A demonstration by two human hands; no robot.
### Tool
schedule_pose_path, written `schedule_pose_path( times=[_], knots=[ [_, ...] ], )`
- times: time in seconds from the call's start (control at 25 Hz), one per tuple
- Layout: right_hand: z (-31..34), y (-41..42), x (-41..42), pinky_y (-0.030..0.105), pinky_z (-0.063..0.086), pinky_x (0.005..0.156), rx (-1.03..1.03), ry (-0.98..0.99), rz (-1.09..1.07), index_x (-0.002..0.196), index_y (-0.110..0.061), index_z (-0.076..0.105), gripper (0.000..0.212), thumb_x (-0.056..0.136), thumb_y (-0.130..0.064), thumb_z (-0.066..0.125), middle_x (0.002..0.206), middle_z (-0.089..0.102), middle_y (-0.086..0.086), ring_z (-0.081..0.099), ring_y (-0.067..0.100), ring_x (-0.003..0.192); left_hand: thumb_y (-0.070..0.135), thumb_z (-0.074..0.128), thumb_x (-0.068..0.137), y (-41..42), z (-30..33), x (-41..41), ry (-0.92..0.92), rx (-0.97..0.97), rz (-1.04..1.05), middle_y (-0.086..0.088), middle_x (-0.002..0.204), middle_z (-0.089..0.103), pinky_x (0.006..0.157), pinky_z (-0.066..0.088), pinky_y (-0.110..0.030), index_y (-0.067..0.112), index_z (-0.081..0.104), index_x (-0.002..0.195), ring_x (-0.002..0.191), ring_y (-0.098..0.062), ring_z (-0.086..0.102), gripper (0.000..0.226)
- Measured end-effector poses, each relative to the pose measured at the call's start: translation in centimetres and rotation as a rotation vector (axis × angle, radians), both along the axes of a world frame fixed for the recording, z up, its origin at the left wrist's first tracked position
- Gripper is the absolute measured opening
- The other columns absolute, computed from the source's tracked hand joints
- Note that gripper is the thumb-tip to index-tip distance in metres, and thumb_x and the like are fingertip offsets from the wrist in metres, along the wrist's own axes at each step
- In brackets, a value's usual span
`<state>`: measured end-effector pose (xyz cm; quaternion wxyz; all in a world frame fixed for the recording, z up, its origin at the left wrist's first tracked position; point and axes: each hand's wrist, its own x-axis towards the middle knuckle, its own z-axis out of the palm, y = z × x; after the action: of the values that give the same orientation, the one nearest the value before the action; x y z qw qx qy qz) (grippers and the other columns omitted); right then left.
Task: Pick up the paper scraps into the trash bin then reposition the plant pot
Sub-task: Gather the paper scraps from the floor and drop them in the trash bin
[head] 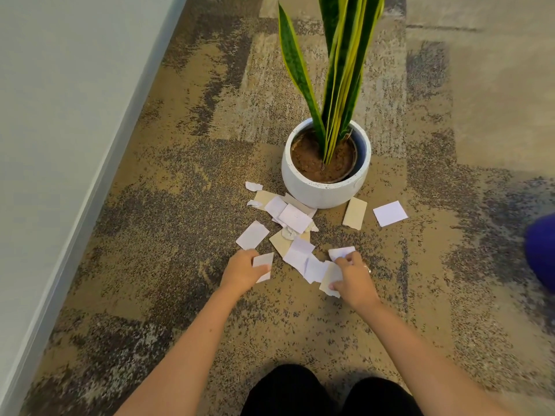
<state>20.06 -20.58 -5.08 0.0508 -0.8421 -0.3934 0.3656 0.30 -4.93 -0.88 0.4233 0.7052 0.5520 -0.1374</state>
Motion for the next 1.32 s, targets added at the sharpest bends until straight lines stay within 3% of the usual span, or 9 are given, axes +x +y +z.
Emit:
schedule_pose_path(
  times=[0.2,0.4,0.6,0.72,0.88,0.96,1.04,1.24,1.32],
  knots=[
    [0.6,-1.3,0.6,0.036,0.048,0.073,0.082,0.152,-0.298,0.123,-0.008,0.049,0.051,0.077,-0.005,0.072,0.113,0.061,0.019,0.058,0.036,0.106,0.026,0.068,0.084,0.2,-0.5,4.3,-0.148,-0.092,0.122,-0.017,0.119,0.047,0.085,0.054,-0.042,0.001,0.064,0.107,0.092,-0.033,0.062,0.034],
    [1.7,-3.0,3.5,0.031,0.041,0.069,0.094,0.204,-0.361,0.123,-0.009,0.057,0.053,0.075,-0.015,0.077,0.112,0.062,0.014,0.057,0.031,0.103,0.028,0.067,0.084,-1.0,-1.6,7.7,0.021,0.027,0.137,-0.012,0.133,0.027,0.092,0.049,-0.038,0.003,0.050,0.126,0.108,-0.034,0.053,0.052],
    [2.4,-3.5,7.3,0.032,0.039,0.073,0.058,0.270,-0.406,0.123,-0.001,0.056,0.056,0.077,-0.024,0.077,0.100,0.057,0.008,0.055,0.026,0.094,0.020,0.075,0.078,-2.6,-2.2,8.9,0.158,0.170,0.044,-0.019,0.131,0.035,0.082,0.049,-0.042,0.007,0.031,0.125,0.113,-0.041,0.048,0.066],
    [2.5,-2.6,8.8,0.036,0.043,0.073,0.012,0.264,-0.344,0.115,0.002,0.058,0.049,0.079,-0.028,0.074,0.097,0.055,0.007,0.053,0.026,0.095,0.021,0.074,0.078,-3.2,-2.7,8.4,0.136,0.098,0.146,-0.018,0.126,0.052,0.082,0.048,-0.045,0.008,0.037,0.122,0.114,-0.039,0.052,0.060],
    [1.8,-1.2,9.4,0.041,0.031,0.105,-0.033,0.058,-0.059,0.120,-0.001,0.060,0.052,0.081,-0.033,0.072,0.134,0.039,0.011,0.034,0.033,0.126,0.028,0.069,0.083,-3.2,-2.4,7.4,0.071,-0.041,0.202,-0.014,0.122,0.062,0.081,0.047,-0.033,0.005,0.056,0.121,0.113,-0.030,0.058,0.046],
    [1.3,-0.8,9.1,0.043,0.028,0.113,-0.041,0.051,-0.010,0.125,-0.001,0.058,0.052,0.082,-0.027,0.071,0.152,0.025,0.009,0.022,0.034,0.139,0.025,0.070,0.082,-3.4,-2.1,6.7,-0.011,-0.102,0.283,-0.015,0.118,0.065,0.084,0.051,-0.036,0.004,0.061,0.117,0.108,-0.030,0.061,0.042],
    [1.0,-0.9,8.4,0.042,0.030,0.114,-0.038,0.012,0.003,0.128,0.000,0.054,0.051,0.085,-0.021,0.068,0.157,0.022,0.009,0.024,0.034,0.142,0.023,0.071,0.082,-3.7,-1.6,6.0,-0.063,-0.146,0.313,-0.015,0.114,0.067,0.087,0.052,-0.041,0.004,0.063,0.115,0.105,-0.031,0.062,0.039],
    [2.1,-1.7,6.6,0.037,0.048,0.089,0.014,-0.020,-0.065,0.113,0.001,0.057,0.028,0.086,-0.007,0.062,0.123,0.057,0.020,0.057,0.034,0.109,0.019,0.070,0.082,-4.8,-0.1,5.5,-0.154,-0.203,0.338,-0.010,0.107,0.065,0.088,0.053,-0.041,0.008,0.061,0.116,0.102,-0.028,0.062,0.038],
    [2.9,-2.4,6.1,0.038,0.053,0.080,0.023,0.001,-0.133,0.116,0.001,0.056,0.031,0.085,-0.003,0.060,0.113,0.063,0.021,0.061,0.035,0.101,0.018,0.071,0.082,-5.5,0.7,5.7,-0.197,-0.213,0.356,-0.012,0.109,0.066,0.091,0.052,-0.046,0.009,0.060,0.116,0.104,-0.030,0.062,0.037]
  ],
)
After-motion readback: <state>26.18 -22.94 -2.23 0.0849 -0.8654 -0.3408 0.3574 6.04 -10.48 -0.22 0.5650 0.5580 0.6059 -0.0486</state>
